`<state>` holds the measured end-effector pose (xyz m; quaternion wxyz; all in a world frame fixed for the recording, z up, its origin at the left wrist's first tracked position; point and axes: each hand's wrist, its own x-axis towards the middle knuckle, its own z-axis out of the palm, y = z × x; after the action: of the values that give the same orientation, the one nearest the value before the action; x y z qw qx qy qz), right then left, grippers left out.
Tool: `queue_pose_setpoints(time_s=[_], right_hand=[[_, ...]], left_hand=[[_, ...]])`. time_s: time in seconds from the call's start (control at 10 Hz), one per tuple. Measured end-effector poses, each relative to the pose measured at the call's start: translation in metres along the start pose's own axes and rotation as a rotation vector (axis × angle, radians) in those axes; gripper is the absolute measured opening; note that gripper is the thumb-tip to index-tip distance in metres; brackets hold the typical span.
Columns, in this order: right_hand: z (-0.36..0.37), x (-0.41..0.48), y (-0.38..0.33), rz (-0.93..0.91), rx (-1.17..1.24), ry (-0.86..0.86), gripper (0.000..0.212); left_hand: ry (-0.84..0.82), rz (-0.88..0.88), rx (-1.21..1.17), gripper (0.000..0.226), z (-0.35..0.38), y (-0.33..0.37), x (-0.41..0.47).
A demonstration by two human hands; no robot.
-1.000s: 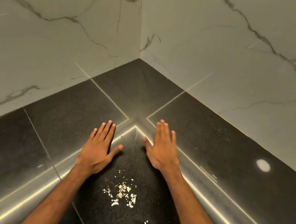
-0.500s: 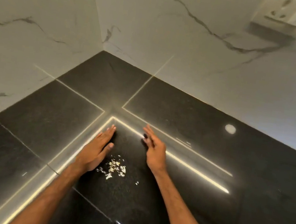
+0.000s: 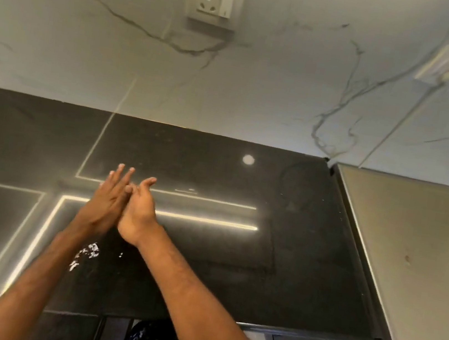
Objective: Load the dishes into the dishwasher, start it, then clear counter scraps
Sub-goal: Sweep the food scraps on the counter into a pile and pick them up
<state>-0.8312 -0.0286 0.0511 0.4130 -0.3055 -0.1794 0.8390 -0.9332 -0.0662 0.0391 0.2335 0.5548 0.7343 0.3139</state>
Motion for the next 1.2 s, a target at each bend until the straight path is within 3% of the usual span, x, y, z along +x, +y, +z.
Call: queue_pose_setpoints(time_s=[0.1,0.2,0.4,0.5,0.6,0.8,1.0,1.2], right_hand=[[-0.028,-0.017,-0.042,0.027,-0.684,-0.099,0.07],[-0.083,-0.02,-0.094,-0.178,-1.058,0.137,0.055],[-0.224,-0.029,-0.225,-0.421,-1.663,0.452,0.066],[-0.3,-0.03,-0.293,-0.355,-1.824,0.761,0.073],[-0.354,-0.028,-0.332,-0.191,-1.797,0.901,0.084],[-0.371,0.016,-0.349,-0.171,-1.929,0.833,0.092],[-0.327,0.066,-0.334,-0.278,-2.172,0.305,0.09],[-0.268,0.071,-0.255,-0.322,-2.176,-0.172,0.091]], left_hand=[[-0.053,-0.043,0.103,0.07,-0.002,0.009,0.006],[-0.086,0.076,0.121,0.067,0.018,0.043,0.008],[-0.252,0.219,0.197,0.076,0.094,0.106,0.029],[-0.287,0.268,0.221,0.094,0.125,0.126,0.041],[-0.325,0.279,0.256,0.096,0.148,0.139,0.057],[-0.351,0.26,0.291,0.093,0.178,0.158,0.084],[-0.371,0.236,0.368,0.087,0.184,0.163,0.102],[-0.332,0.144,0.403,0.093,0.169,0.167,0.11]])
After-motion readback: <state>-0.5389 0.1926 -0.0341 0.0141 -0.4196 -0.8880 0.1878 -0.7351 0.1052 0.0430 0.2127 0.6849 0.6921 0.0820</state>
